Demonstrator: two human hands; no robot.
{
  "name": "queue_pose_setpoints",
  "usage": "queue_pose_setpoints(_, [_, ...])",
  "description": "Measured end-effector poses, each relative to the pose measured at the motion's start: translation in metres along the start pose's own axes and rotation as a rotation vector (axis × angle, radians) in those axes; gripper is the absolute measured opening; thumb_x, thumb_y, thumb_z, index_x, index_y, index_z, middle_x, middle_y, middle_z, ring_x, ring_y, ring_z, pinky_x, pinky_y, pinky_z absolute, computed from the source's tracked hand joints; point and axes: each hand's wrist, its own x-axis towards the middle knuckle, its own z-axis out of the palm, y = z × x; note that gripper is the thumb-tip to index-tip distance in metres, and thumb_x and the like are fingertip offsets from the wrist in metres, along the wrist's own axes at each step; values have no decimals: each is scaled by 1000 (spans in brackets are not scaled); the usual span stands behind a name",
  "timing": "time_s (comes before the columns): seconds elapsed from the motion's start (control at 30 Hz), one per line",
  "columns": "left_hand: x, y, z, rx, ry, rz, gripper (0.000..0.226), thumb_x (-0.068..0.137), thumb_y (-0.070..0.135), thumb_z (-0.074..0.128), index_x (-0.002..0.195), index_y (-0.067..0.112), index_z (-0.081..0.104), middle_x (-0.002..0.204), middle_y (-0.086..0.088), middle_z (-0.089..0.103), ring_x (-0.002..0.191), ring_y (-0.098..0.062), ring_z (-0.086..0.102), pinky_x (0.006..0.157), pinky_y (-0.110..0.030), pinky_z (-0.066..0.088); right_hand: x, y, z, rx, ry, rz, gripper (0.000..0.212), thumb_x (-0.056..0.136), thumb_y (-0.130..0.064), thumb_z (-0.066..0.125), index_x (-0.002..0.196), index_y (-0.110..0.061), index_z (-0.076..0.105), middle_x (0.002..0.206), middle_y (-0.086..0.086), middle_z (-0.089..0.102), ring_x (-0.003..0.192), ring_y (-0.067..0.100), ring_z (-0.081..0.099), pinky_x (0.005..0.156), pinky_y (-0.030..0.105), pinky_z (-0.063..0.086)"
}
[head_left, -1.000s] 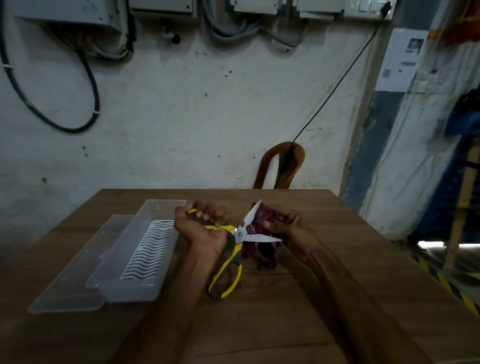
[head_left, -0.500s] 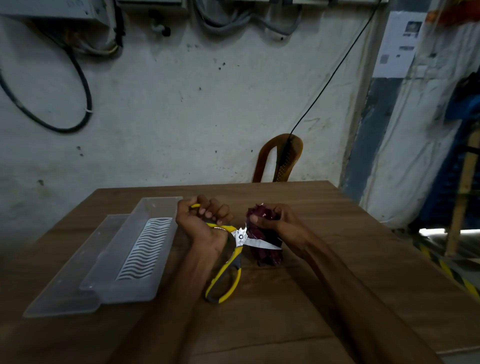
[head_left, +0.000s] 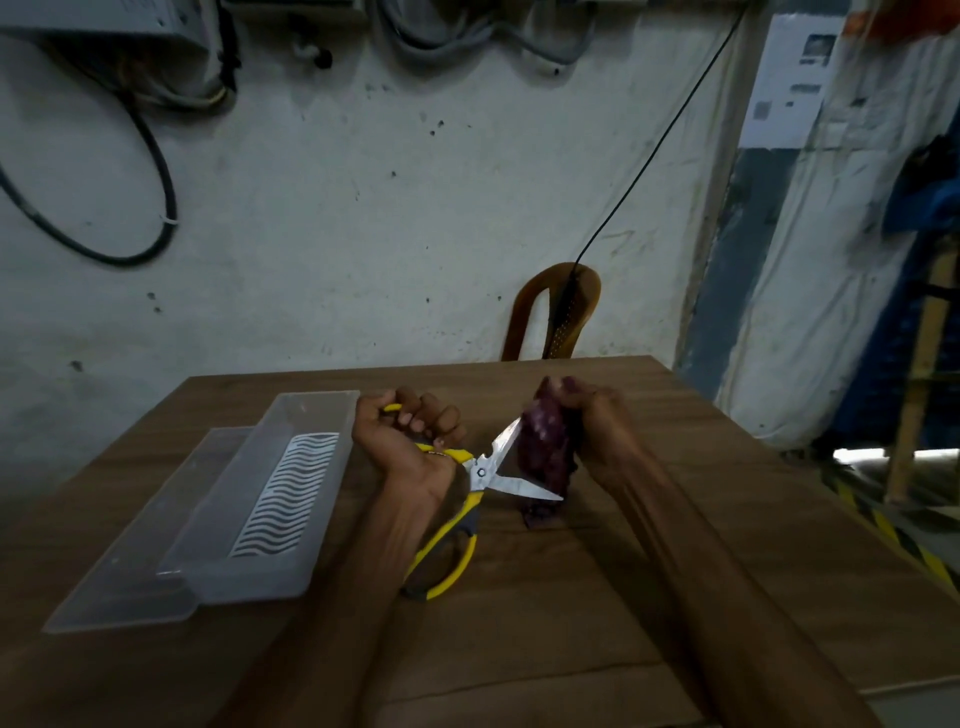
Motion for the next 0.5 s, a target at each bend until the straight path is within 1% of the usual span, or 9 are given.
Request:
queue_pose_setpoints(0.07, [1, 6, -4, -2, 16, 5, 25, 68, 31, 44, 55, 20, 26, 53, 3, 18, 49, -13, 12, 49, -22, 11, 0, -12, -15, 62, 4, 7, 11, 99, -12, 57, 101, -11, 68, 106, 11, 71, 99, 26, 68, 75, 37, 53])
queue_pose_setpoints(0.17, [4, 10, -5, -13, 34, 4, 25, 70, 31, 44, 55, 20, 27, 53, 4, 19, 48, -13, 13, 49, -22, 11, -4, -14, -19, 21, -52, 20, 10, 98, -16, 60, 100, -14, 70, 98, 8, 74, 97, 28, 70, 77, 42, 56])
queue_pose_setpoints(0.2, [4, 10, -4, -5, 31, -4, 25, 70, 31, 44, 55, 20, 27, 53, 4, 19, 48, -13, 13, 50, -22, 10, -2, -13, -18, 52, -67, -15, 12, 98, -15, 61, 103, -13, 71, 99, 7, 76, 100, 28, 71, 83, 43, 57])
queue_pose_setpoints(0.27, [3, 12, -1, 45, 12, -22, 26, 68, 31, 44, 53, 20, 27, 51, 4, 20, 47, -12, 13, 49, -20, 10, -1, -16, -16, 147, -61, -172, 20, 97, -14, 61, 114, -9, 70, 105, 5, 76, 107, 24, 71, 97, 44, 55])
queue_pose_setpoints(0.3, [3, 13, 1, 80, 0, -36, 26, 68, 31, 44, 51, 20, 27, 50, 4, 20, 46, -12, 13, 47, -18, 11, 0, -19, -18, 125, -48, -280, 22, 97, -14, 61, 117, -9, 68, 106, 3, 75, 106, 20, 70, 98, 41, 56])
queue_pose_setpoints(0.33, [2, 13, 2, 115, -10, -51, 26, 69, 30, 44, 50, 20, 28, 49, 4, 20, 45, -12, 13, 46, -17, 12, -2, -25, -20, 30, -38, -388, 21, 97, -15, 61, 116, -12, 69, 105, -2, 75, 105, 16, 70, 94, 36, 58])
queue_pose_setpoints(0.4, [3, 11, 3, 160, -14, -85, 30, 76, 29, 40, 49, 20, 29, 48, 4, 21, 44, -12, 14, 44, -15, 13, -7, -34, -21, -303, -65, -598, 18, 95, -14, 65, 110, -22, 73, 103, -11, 75, 103, 6, 71, 86, 25, 59])
queue_pose_setpoints(0.47, [3, 7, 4, 183, -9, -117, 33, 80, 29, 38, 49, 20, 29, 47, 4, 21, 43, -12, 14, 45, -15, 12, -11, -38, -11, -646, -190, -766, 21, 92, -12, 70, 108, -25, 74, 101, -17, 74, 101, -3, 69, 88, 13, 54])
queue_pose_setpoints(0.5, [3, 5, 4, 189, -8, -128, 33, 80, 30, 38, 50, 21, 28, 47, 4, 21, 43, -12, 13, 46, -15, 12, -12, -38, -2, -776, -256, -809, 22, 91, -12, 72, 108, -24, 74, 103, -19, 73, 101, -5, 68, 88, 10, 51])
